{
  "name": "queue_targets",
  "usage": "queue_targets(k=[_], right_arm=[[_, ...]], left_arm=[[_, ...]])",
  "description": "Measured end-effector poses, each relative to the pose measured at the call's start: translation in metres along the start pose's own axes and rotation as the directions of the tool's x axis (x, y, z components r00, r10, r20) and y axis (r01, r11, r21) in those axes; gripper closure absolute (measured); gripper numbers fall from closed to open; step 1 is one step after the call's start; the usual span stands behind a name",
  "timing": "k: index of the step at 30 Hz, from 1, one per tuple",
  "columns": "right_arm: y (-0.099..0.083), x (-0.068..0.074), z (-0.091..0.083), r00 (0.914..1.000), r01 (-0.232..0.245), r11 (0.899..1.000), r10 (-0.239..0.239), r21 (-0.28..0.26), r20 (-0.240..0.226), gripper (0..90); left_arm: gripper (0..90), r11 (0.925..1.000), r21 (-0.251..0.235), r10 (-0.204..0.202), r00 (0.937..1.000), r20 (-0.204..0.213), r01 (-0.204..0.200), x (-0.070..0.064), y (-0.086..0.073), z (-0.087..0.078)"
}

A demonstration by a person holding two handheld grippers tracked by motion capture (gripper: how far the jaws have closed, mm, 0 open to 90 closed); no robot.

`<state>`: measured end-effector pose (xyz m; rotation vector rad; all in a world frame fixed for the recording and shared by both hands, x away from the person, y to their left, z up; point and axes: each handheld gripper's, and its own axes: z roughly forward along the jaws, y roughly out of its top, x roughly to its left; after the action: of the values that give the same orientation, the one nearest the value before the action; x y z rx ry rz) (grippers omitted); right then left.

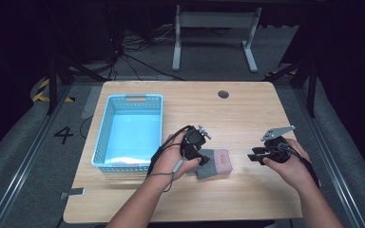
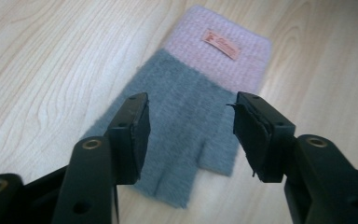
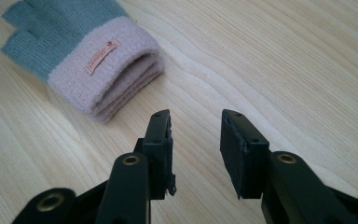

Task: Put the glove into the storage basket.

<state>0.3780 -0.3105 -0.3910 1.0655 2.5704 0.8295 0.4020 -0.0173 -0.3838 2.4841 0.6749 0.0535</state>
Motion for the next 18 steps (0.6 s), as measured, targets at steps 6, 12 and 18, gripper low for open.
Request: queue_targets(k=[6,12,18], right_arm=[[-0.003,0.001,0.000,1.0000,0.000,1.000,0.000,-0.004,-0.006,63.0],[-0.005,0.001,0.002,0.9999,-0.005,1.000,0.005,-0.003,-0.010,61.8],[-0.006,0.002,0.003,0.9998,-0.009,1.000,0.009,-0.011,-0.018,60.4]], left_arm=[[41.3,0.9988,0.049,-0.009,0.9995,0.030,0.007,0.010,0.002,0.019],[41.1,0.9960,0.087,0.015,0.9989,0.045,-0.019,0.010,0.004,0.036],[35.2,0.9932,0.115,0.014,0.9992,0.037,-0.019,0.011,0.004,0.049]])
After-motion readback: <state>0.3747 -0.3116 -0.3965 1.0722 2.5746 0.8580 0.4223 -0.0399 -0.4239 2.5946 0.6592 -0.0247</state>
